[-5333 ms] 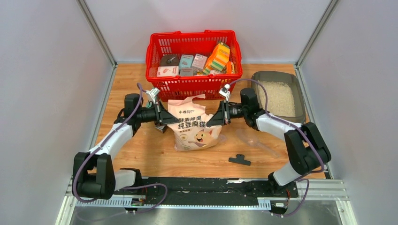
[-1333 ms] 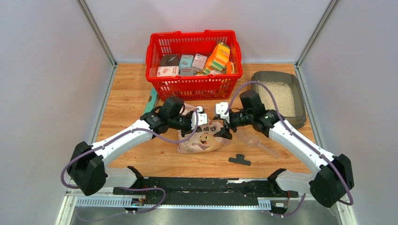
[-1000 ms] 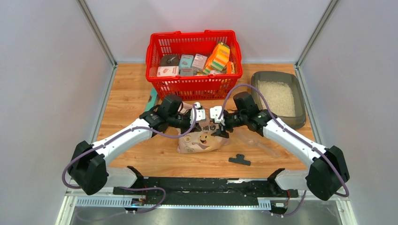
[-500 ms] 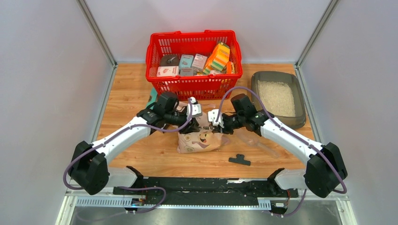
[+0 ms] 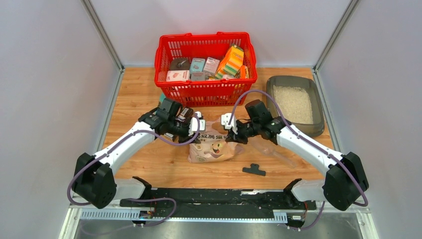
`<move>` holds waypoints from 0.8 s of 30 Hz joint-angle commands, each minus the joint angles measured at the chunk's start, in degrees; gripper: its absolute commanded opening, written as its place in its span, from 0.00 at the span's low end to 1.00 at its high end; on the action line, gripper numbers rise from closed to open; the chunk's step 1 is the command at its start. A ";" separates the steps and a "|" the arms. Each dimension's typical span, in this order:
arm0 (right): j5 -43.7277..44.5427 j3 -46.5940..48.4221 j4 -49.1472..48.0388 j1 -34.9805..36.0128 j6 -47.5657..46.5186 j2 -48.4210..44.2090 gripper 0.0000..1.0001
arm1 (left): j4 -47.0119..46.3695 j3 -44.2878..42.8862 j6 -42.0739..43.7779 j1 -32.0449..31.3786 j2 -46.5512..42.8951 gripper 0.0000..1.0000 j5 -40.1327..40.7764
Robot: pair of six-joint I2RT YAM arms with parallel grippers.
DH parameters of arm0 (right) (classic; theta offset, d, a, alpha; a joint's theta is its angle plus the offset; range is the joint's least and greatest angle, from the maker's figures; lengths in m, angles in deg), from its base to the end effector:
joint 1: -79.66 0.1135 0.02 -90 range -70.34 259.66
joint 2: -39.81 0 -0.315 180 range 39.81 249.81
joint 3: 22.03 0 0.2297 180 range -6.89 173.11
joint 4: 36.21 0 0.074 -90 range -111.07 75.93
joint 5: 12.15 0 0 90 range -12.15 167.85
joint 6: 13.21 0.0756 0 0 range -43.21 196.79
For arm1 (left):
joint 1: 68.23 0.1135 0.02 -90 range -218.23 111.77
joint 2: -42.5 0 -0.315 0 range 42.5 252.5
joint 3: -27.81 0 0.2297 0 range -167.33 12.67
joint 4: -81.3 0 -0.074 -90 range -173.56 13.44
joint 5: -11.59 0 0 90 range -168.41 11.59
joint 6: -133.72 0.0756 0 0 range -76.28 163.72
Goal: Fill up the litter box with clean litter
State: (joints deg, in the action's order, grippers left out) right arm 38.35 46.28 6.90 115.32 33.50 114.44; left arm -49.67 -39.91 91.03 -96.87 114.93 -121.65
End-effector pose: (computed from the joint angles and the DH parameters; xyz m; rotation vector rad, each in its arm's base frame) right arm 0.1758 0.1853 0.2914 -1.6907 1.5747 0.7642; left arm 0.1772 -0.1558 0.2909 1.6484 1.6273 -0.7763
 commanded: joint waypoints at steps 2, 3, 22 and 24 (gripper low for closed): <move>1.71 0.88 1.65 -2.70 2.87 -1.59 0.00 | 12.78 -1.83 8.06 2.71 3.07 0.23 -0.70; 1.63 0.97 1.83 -2.87 2.34 -1.68 0.00 | 12.52 -1.83 6.50 3.24 3.08 0.18 -0.79; -7.07 7.21 5.17 -6.22 0.49 6.58 0.00 | -2.80 -1.31 -12.32 6.78 -4.48 0.52 -7.74; -7.78 7.83 6.04 -6.22 0.31 7.54 0.00 | -6.80 -1.56 -12.68 4.83 -3.87 0.56 -5.89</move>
State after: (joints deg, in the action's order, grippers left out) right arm 29.82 51.22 9.58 110.36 34.92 120.41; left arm -43.66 -41.86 84.72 -88.52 113.33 -129.28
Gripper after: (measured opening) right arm 0.032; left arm 0.535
